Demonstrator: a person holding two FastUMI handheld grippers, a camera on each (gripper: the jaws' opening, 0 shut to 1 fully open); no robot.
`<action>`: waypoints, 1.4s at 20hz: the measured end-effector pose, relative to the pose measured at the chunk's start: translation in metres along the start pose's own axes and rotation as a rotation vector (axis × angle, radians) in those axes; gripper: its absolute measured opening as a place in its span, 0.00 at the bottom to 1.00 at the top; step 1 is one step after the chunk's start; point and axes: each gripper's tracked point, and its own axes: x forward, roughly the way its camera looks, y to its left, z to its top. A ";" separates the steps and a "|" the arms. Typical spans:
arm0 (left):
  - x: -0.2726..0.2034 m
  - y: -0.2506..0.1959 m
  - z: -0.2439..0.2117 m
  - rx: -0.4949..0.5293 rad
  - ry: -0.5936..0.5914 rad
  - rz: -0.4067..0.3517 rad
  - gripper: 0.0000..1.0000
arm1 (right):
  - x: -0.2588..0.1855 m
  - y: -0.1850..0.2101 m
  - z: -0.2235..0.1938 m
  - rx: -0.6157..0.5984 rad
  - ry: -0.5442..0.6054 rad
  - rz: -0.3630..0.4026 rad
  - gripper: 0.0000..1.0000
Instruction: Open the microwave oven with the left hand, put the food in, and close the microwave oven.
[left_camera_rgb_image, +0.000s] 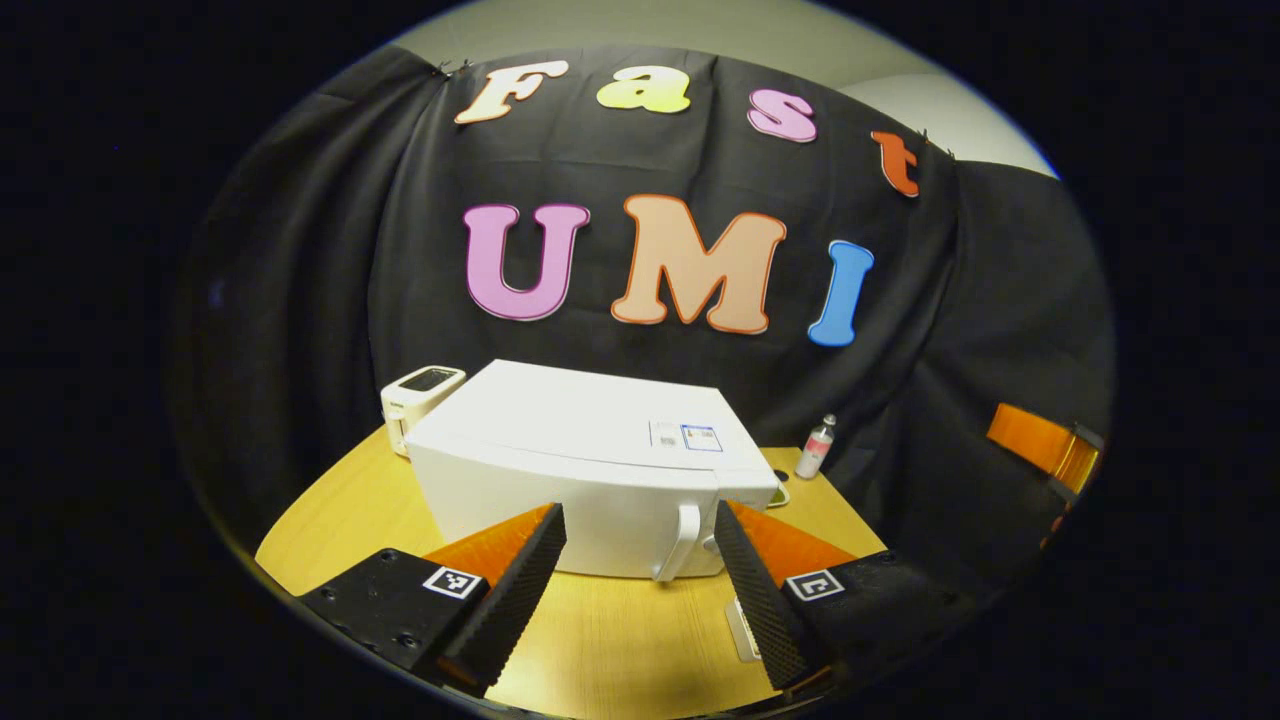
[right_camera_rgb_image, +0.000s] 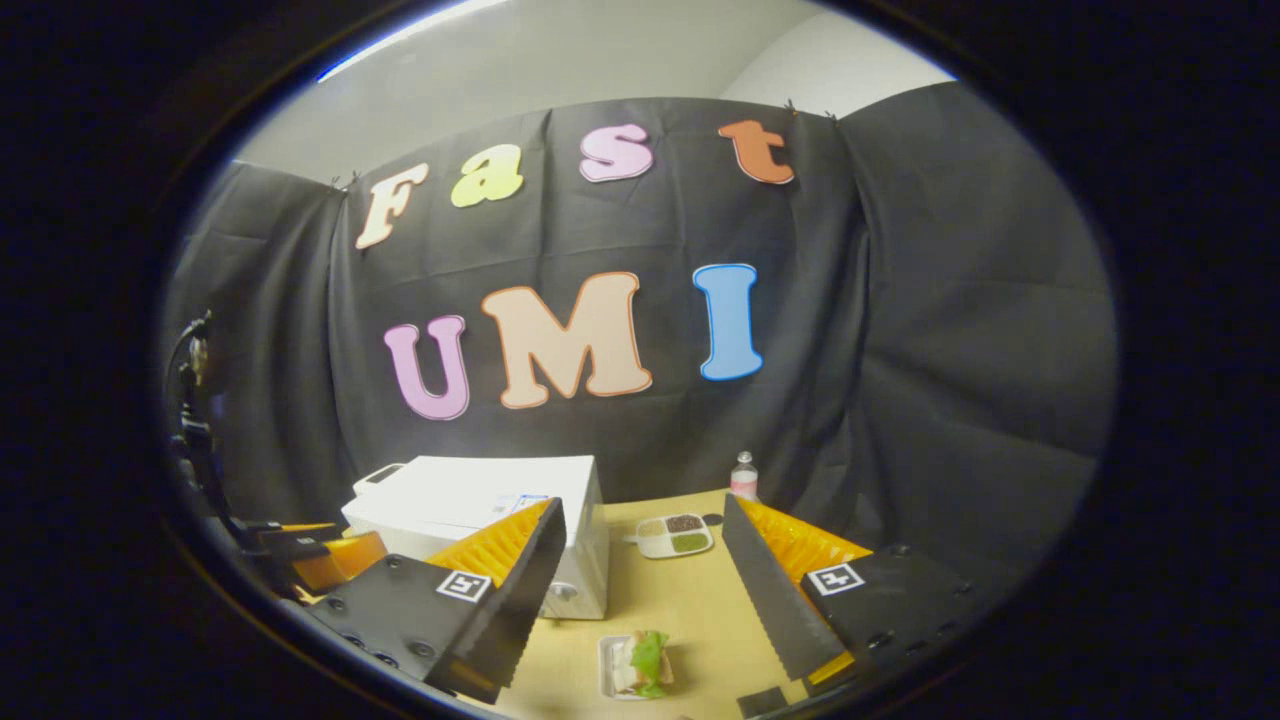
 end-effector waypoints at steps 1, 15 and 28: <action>0.006 -0.003 -0.011 0.012 0.032 -0.005 0.95 | 0.000 -0.005 -0.002 0.001 0.005 -0.009 0.91; 0.099 -0.022 -0.150 -0.042 0.422 -0.033 0.94 | -0.007 -0.032 -0.035 0.007 0.095 -0.062 0.92; 0.177 -0.023 -0.175 -0.004 0.464 -0.006 0.68 | 0.000 -0.040 -0.047 0.011 0.137 -0.052 0.92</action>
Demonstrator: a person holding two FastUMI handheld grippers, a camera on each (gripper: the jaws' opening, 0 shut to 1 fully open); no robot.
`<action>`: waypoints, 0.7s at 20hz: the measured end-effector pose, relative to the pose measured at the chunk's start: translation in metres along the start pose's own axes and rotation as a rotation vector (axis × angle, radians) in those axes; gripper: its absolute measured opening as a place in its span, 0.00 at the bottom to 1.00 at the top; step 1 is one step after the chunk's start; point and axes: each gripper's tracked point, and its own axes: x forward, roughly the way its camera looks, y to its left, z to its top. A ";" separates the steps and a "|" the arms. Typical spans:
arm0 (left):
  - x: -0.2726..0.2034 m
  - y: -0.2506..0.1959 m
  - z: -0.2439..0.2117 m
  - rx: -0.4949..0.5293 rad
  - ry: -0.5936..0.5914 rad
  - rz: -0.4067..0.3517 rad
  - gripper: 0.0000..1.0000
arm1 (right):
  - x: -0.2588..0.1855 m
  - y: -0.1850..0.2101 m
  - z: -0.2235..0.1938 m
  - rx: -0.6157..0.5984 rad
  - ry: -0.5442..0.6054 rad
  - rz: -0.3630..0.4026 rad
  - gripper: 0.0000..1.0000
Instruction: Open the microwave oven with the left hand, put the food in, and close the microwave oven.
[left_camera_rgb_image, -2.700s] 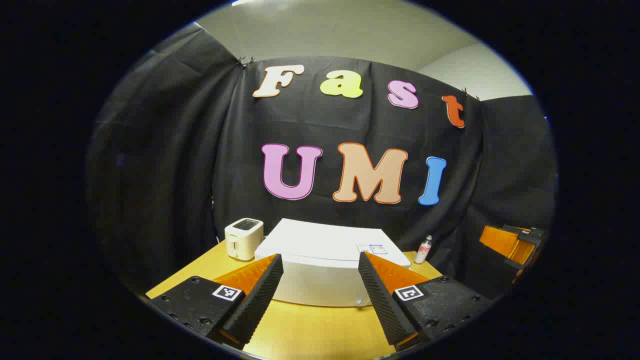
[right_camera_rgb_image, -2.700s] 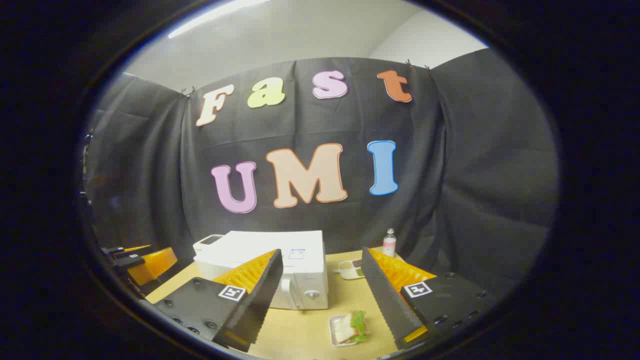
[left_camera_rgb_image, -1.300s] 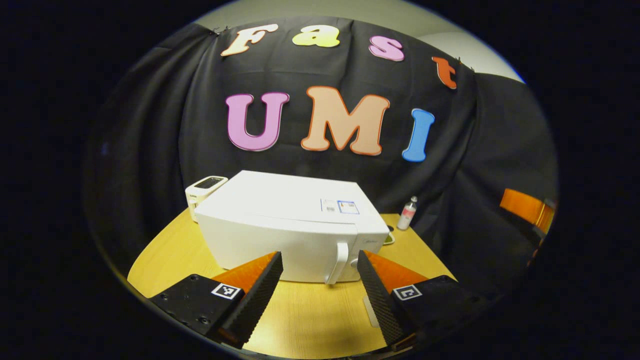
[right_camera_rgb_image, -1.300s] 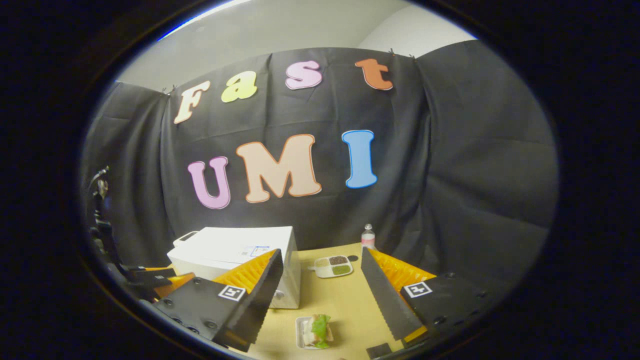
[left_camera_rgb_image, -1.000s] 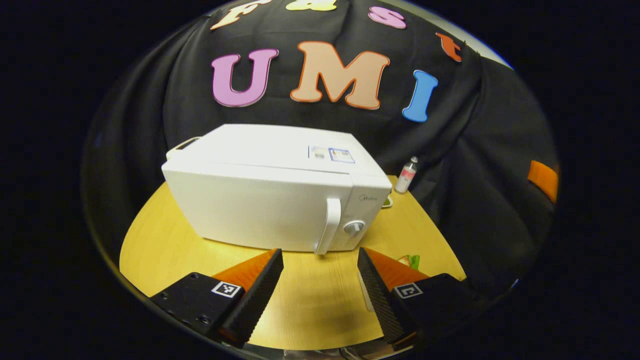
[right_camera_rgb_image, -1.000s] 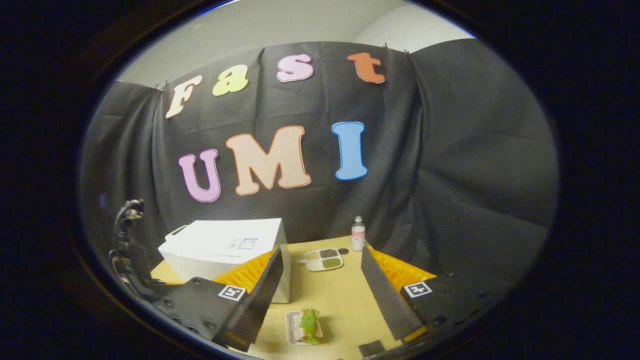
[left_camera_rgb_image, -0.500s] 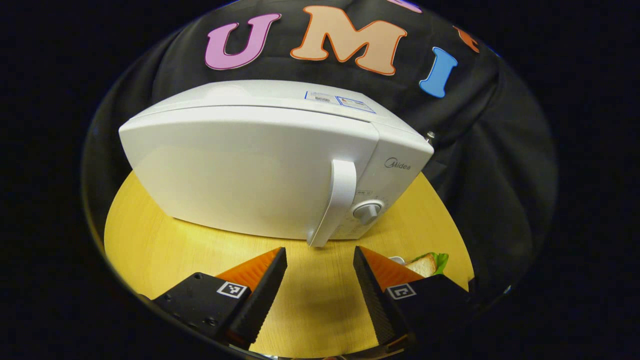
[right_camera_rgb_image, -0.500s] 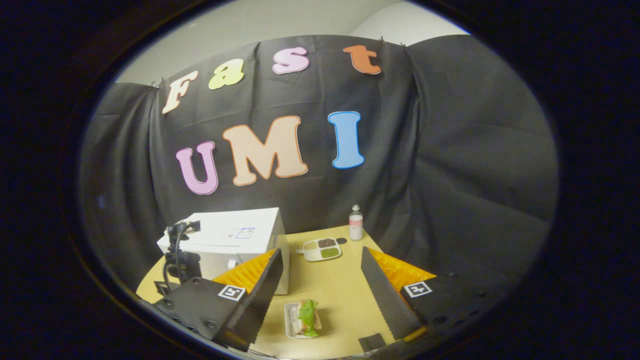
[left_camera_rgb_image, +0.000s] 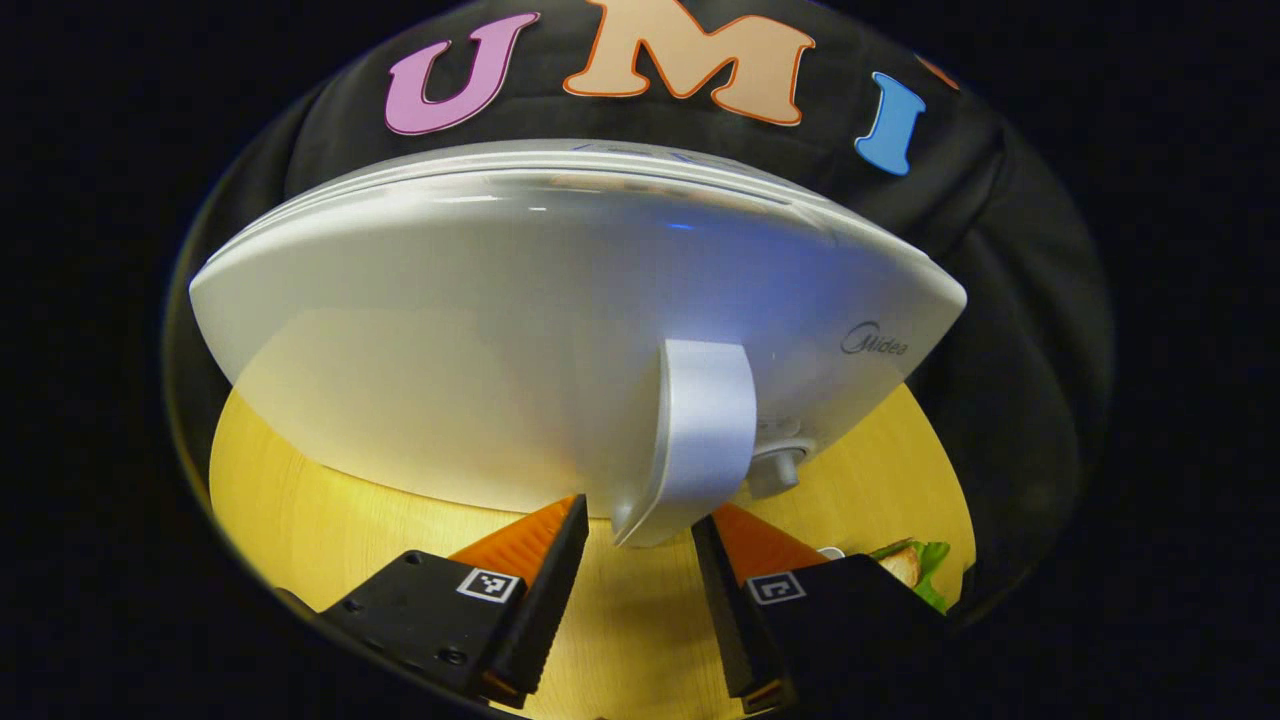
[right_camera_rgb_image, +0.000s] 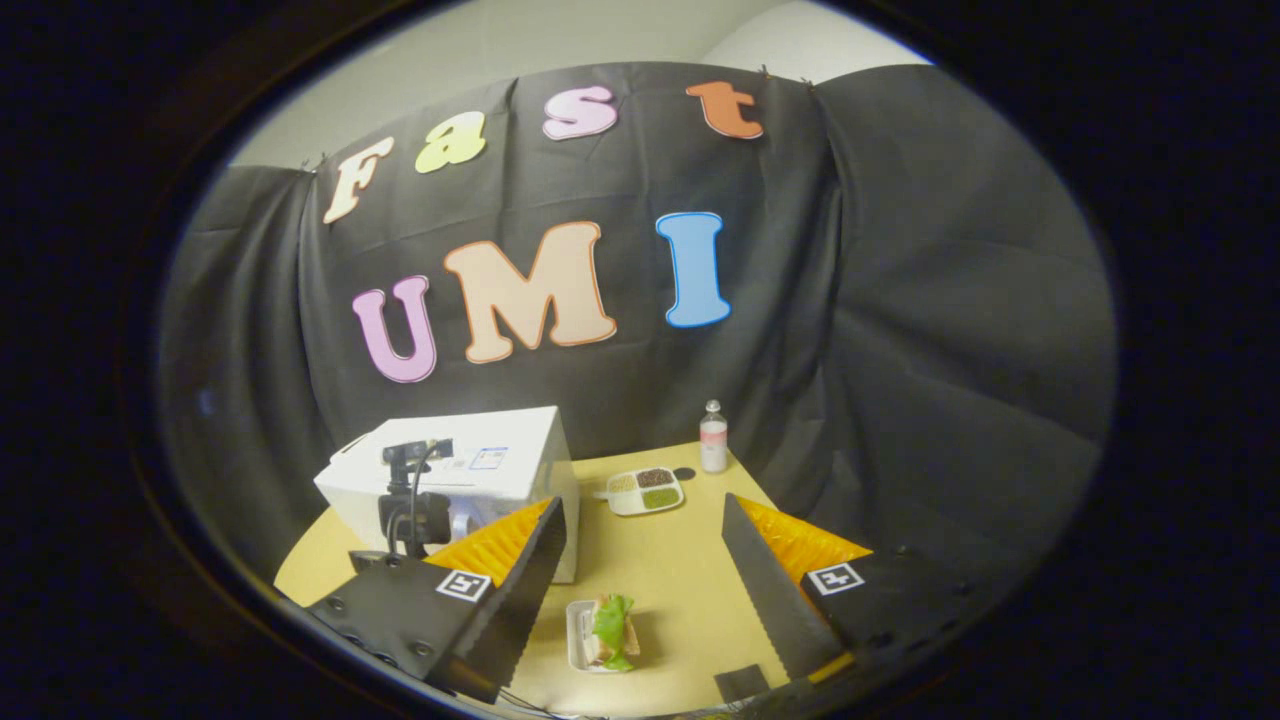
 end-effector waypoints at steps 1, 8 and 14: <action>0.001 0.000 0.001 0.004 -0.002 0.004 0.70 | 0.001 0.000 -0.001 -0.001 0.005 0.001 0.92; 0.009 -0.004 -0.004 0.086 0.031 0.027 0.30 | 0.008 0.002 -0.005 0.010 0.040 0.029 0.92; 0.009 -0.003 -0.005 0.107 0.021 0.043 0.19 | 0.009 0.000 -0.008 0.037 0.040 0.034 0.92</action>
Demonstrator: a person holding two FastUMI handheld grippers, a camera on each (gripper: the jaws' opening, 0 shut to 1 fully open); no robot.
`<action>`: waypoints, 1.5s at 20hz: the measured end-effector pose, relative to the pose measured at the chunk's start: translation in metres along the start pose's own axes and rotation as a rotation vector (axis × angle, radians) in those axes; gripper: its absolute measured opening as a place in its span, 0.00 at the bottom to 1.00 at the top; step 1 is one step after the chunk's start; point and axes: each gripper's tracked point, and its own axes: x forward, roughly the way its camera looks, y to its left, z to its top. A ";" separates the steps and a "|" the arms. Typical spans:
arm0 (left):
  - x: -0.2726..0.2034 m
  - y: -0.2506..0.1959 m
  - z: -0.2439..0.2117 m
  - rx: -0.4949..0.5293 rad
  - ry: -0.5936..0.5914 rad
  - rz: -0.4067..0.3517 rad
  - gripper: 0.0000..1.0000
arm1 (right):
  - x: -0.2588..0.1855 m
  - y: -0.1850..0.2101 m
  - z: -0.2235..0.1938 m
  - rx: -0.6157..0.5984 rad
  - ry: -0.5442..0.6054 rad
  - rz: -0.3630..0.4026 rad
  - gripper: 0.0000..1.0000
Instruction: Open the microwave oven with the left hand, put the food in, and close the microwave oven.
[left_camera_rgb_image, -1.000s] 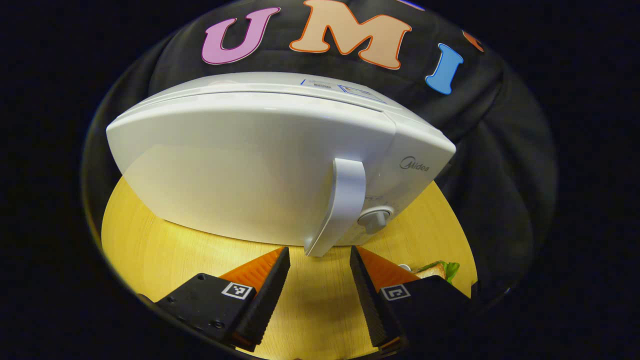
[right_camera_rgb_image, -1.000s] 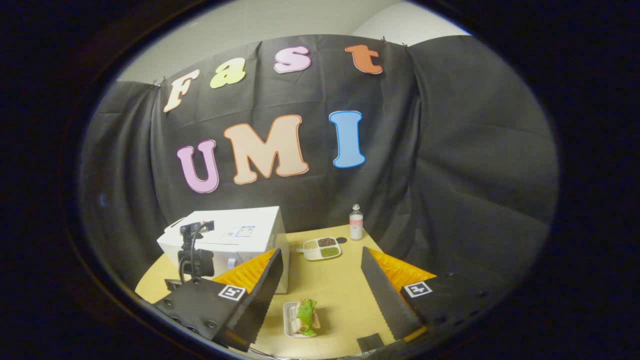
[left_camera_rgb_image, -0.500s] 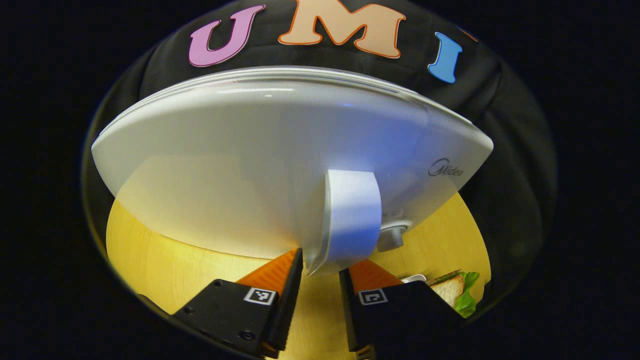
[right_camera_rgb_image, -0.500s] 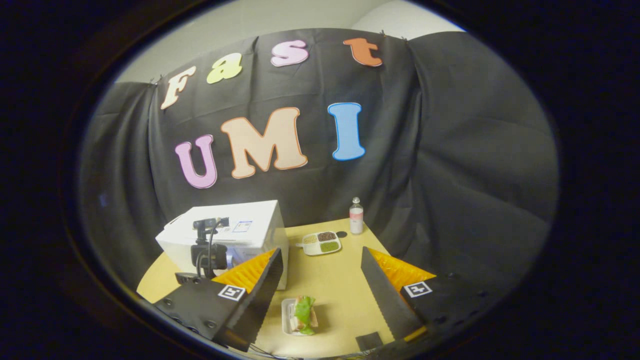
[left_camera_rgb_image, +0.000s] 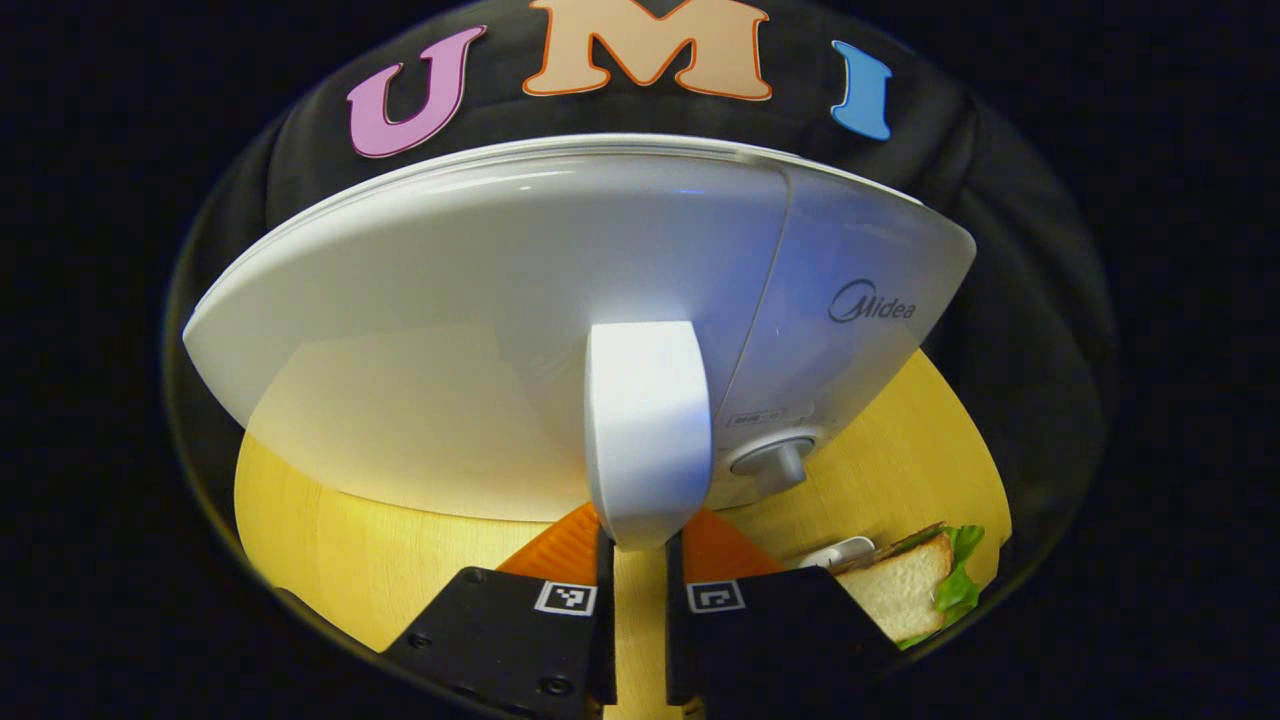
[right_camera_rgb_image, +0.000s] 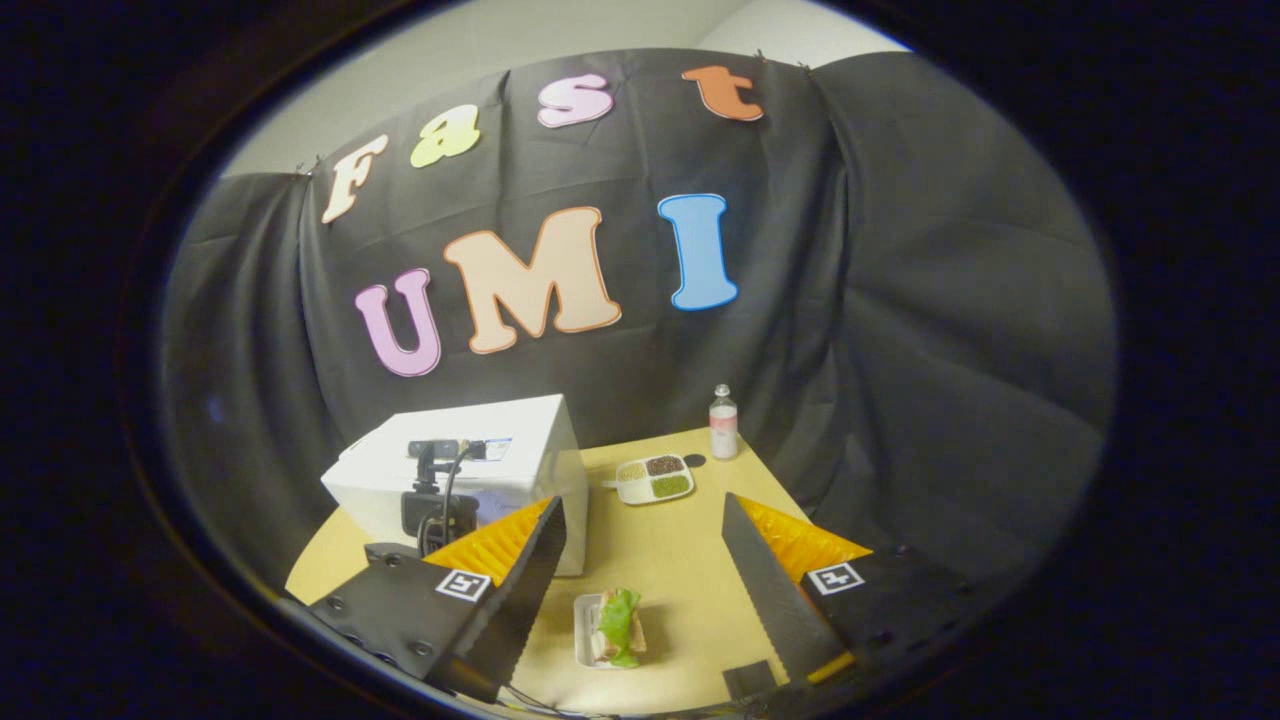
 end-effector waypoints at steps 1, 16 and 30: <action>-0.001 0.000 -0.001 0.000 0.002 0.006 0.18 | -0.001 -0.001 0.000 0.003 -0.002 -0.003 0.92; -0.009 0.001 -0.003 -0.058 -0.069 0.015 0.09 | -0.026 -0.002 -0.034 0.005 0.059 -0.006 0.92; -0.081 0.019 -0.072 -0.011 -0.076 0.040 0.10 | -0.009 0.025 -0.051 -0.011 0.129 0.097 0.98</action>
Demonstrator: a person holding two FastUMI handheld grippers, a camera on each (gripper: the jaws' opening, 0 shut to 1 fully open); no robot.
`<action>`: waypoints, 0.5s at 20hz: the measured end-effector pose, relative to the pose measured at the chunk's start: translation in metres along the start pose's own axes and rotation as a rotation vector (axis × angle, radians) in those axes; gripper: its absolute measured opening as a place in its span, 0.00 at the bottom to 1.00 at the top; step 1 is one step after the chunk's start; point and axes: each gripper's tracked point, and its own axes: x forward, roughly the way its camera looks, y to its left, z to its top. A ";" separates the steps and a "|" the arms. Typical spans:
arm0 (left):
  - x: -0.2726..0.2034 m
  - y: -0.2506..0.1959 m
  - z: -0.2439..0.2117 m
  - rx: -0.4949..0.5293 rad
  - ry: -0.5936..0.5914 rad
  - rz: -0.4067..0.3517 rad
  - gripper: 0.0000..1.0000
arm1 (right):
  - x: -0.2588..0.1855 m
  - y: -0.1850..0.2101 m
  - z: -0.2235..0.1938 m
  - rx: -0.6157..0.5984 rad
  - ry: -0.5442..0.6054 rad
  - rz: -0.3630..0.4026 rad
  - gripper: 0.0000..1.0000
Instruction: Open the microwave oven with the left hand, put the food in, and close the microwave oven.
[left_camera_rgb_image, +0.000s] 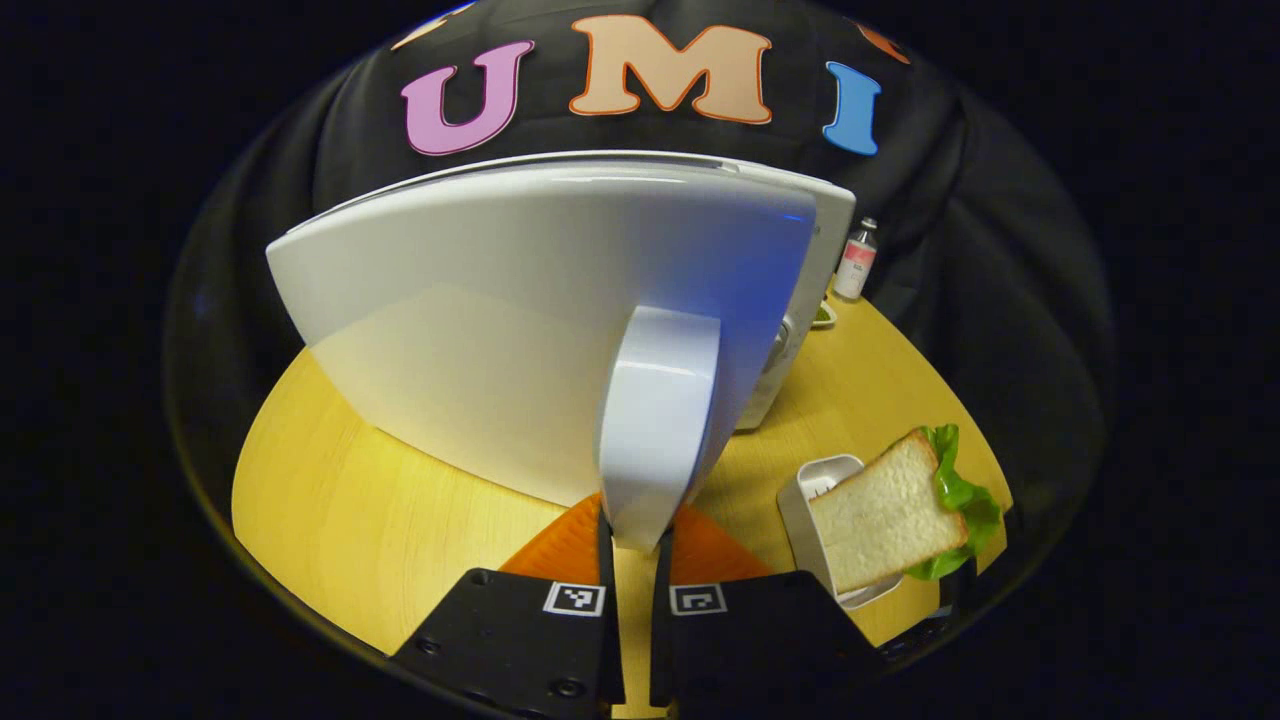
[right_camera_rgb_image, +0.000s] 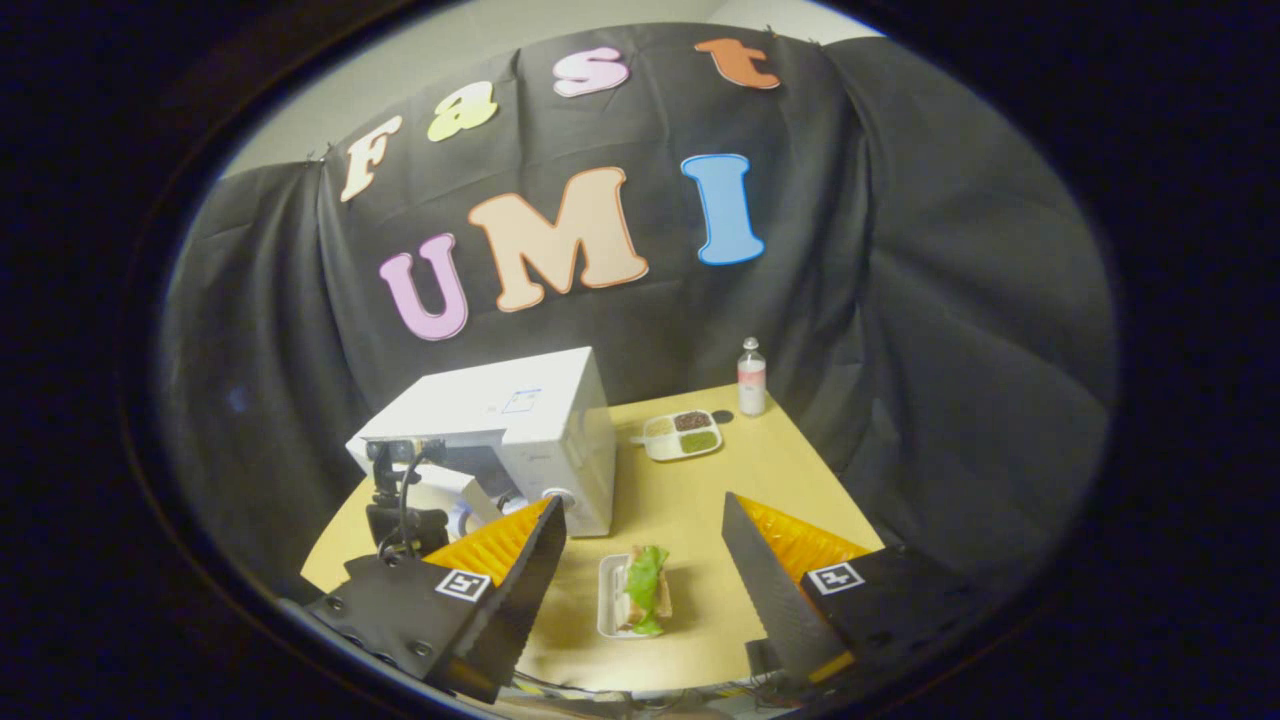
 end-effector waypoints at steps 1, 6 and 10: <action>-0.007 0.003 -0.006 -0.003 0.004 0.004 0.10 | 0.000 0.004 0.000 0.000 0.004 0.013 0.98; -0.038 0.024 -0.033 -0.031 0.017 0.047 0.16 | 0.003 0.011 -0.012 -0.001 0.032 0.053 0.99; -0.060 0.041 -0.046 -0.143 0.027 0.074 0.22 | 0.005 0.003 -0.028 0.001 0.078 0.059 0.98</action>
